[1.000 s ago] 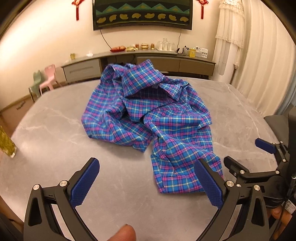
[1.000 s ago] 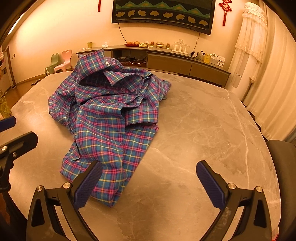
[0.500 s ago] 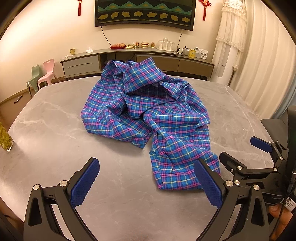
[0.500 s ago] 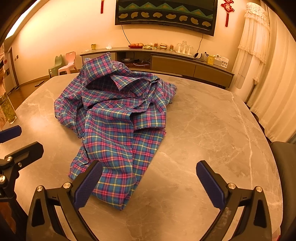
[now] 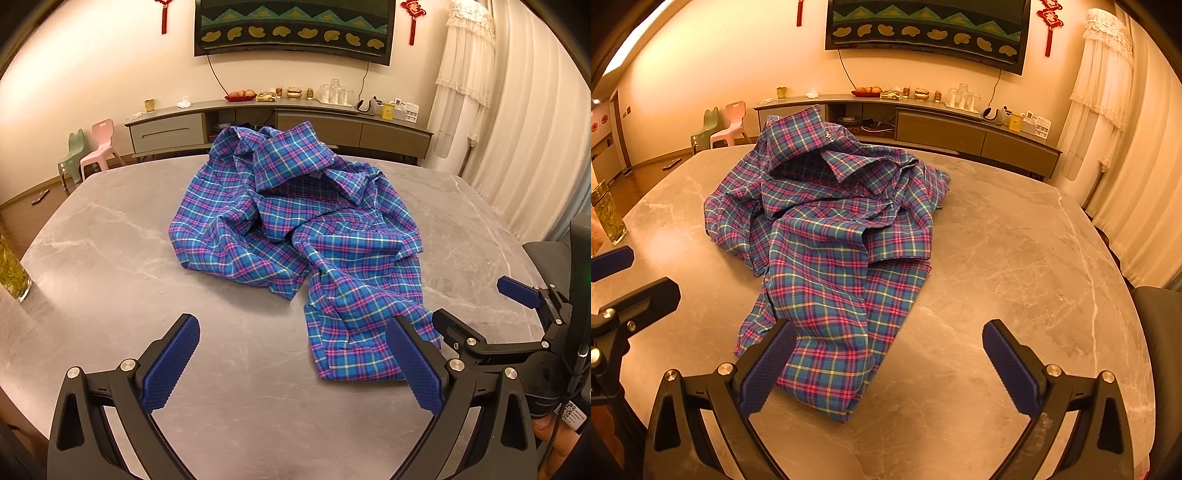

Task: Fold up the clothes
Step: 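Move both grippers open toward the crumpled plaid shirt, then grasp the shirt fabric with the right gripper while the left gripper grasps another edge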

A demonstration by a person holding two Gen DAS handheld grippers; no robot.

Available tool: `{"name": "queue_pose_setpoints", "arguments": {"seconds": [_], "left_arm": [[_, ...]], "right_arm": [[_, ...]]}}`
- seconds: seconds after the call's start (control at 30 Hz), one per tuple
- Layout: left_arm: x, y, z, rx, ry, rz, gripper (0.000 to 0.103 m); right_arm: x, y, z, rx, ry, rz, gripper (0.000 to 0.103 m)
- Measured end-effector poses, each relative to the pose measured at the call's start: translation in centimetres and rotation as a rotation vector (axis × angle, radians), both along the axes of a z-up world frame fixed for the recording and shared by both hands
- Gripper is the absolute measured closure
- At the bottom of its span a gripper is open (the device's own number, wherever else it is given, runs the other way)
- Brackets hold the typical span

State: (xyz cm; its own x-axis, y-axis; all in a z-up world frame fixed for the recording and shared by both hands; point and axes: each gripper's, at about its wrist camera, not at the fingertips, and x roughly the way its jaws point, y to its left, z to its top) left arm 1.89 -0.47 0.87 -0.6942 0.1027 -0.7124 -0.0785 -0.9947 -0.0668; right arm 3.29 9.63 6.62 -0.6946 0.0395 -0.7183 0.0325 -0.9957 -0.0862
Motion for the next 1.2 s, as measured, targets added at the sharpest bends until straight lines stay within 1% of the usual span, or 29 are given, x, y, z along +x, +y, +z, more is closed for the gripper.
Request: {"name": "queue_pose_setpoints", "arguments": {"seconds": [0.07, 0.1, 0.13, 0.17, 0.2, 0.23, 0.27, 0.3, 0.33, 0.37, 0.43, 0.57, 0.67, 0.7, 0.73, 0.77, 0.8, 0.83, 0.9, 1.07, 1.2], "left_arm": [[-0.1, -0.2, 0.0, 0.004, -0.003, 0.007, 0.014], [-0.2, -0.3, 0.0, 0.004, -0.004, 0.006, 0.022], [-0.2, -0.3, 0.0, 0.002, -0.005, 0.009, 0.031], [-0.2, -0.4, 0.0, 0.0, -0.006, 0.014, 0.037], [-0.2, -0.4, -0.1, -0.003, -0.006, 0.018, 0.053], [-0.2, -0.5, -0.2, -0.002, -0.015, 0.019, 0.076], [-0.3, -0.6, -0.3, -0.001, -0.024, 0.019, 0.089], [-0.3, -0.7, -0.5, 0.0, -0.033, 0.018, 0.098], [-0.3, -0.7, -0.5, 0.001, -0.034, 0.018, 0.1], [-0.3, -0.7, -0.5, 0.002, -0.033, 0.018, 0.1], [-0.3, -0.8, -0.5, 0.004, -0.033, 0.017, 0.102], [-0.2, -0.9, -0.5, 0.007, -0.031, 0.015, 0.101], [-0.1, -1.0, -0.4, 0.011, -0.028, 0.013, 0.093], [-0.1, -1.0, -0.3, 0.014, -0.025, 0.011, 0.083], [-0.1, -1.0, -0.2, 0.017, -0.022, 0.01, 0.062], [0.0, -1.1, -0.2, 0.024, -0.012, 0.016, 0.05], [0.0, -1.2, -0.1, 0.032, -0.001, 0.022, 0.037], [0.0, -1.3, 0.0, 0.04, 0.009, 0.029, 0.033], [-0.1, -1.6, 0.0, 0.045, 0.016, 0.04, 0.03], [-2.5, -2.8, -1.5, 0.029, -0.03, 0.067, 0.029], [-5.8, -4.5, -3.7, -0.012, -0.055, 0.1, 0.029]], "right_arm": [[0.0, -0.1, 0.0, -0.003, 0.003, 0.006, 0.001], [0.0, -0.1, 0.0, -0.005, 0.004, 0.01, 0.003], [0.0, -0.2, 0.0, -0.008, 0.005, 0.014, 0.011], [0.0, -0.2, -0.1, -0.011, 0.004, 0.018, 0.019], [-0.1, -0.3, -0.1, -0.015, -0.001, 0.021, 0.038], [-0.2, -0.3, -0.1, -0.02, -0.007, 0.022, 0.059], [-0.3, -0.3, -0.3, -0.026, -0.014, 0.021, 0.071], [-0.4, -0.2, -0.4, -0.033, -0.023, 0.019, 0.087], [-0.4, -0.3, -0.5, -0.033, -0.026, 0.017, 0.098], [-0.4, -0.3, -0.5, -0.031, -0.025, 0.017, 0.101], [-0.3, -0.5, -0.5, -0.026, -0.021, 0.021, 0.102], [-0.2, -0.8, -0.3, -0.028, -0.016, 0.026, 0.102], [-0.3, -0.8, 0.0, -0.038, -0.011, 0.025, 0.102], [-0.3, -0.7, 0.0, -0.047, -0.011, 0.025, 0.101], [-0.4, -0.6, -0.1, -0.058, -0.014, 0.025, 0.1], [-0.5, -0.6, -0.2, -0.059, -0.017, 0.024, 0.098], [-0.6, -0.5, -0.2, -0.059, -0.02, 0.022, 0.084], [-0.6, -0.4, -0.3, -0.06, -0.023, 0.02, 0.056], [-0.7, -0.3, -0.6, -0.072, -0.022, 0.028, 0.03], [-1.1, -0.4, -1.5, -0.084, -0.041, 0.058, 0.03], [-2.2, -1.6, -3.4, -0.076, -0.096, 0.119, 0.03]]}}
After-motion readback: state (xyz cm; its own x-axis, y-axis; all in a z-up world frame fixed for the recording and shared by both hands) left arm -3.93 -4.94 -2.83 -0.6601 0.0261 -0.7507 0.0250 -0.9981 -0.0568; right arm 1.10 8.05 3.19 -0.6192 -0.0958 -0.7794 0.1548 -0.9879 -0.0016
